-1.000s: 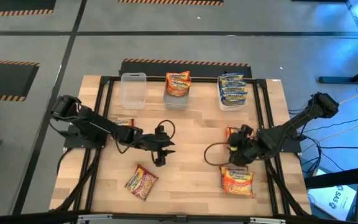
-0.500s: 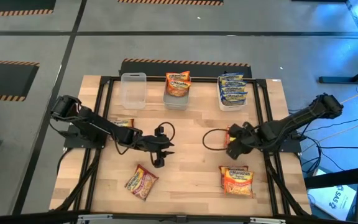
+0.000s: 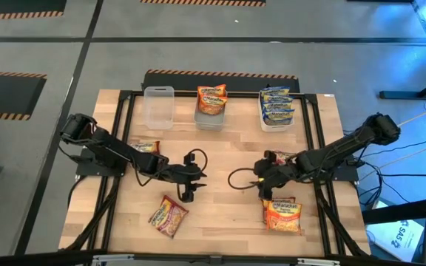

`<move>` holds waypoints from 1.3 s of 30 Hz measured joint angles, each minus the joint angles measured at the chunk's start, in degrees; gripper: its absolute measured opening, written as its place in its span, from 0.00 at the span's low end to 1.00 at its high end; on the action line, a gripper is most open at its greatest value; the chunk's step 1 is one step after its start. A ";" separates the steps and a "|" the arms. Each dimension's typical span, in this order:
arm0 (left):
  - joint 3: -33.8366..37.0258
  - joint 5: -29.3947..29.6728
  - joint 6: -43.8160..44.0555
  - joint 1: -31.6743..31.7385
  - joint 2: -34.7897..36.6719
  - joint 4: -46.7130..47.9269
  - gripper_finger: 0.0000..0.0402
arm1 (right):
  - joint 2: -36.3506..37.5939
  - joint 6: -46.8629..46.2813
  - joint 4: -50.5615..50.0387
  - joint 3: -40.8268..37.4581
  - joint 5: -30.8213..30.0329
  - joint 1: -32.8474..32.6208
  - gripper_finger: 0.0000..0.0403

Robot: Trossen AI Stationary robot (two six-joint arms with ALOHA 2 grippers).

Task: Sort Maruchan noodles
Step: Put the orange noodle pack into the gray bin

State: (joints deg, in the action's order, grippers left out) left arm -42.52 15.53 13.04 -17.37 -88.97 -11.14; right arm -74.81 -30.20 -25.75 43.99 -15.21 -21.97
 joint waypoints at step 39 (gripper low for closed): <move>0.07 1.74 -2.08 1.18 0.04 0.24 0.39 | -22.20 29.16 -26.63 4.68 -4.79 0.60 0.48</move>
State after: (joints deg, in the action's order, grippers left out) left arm -42.46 17.27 10.96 -16.19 -88.92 -10.90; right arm -97.00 -1.05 -52.38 48.66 -20.01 -21.37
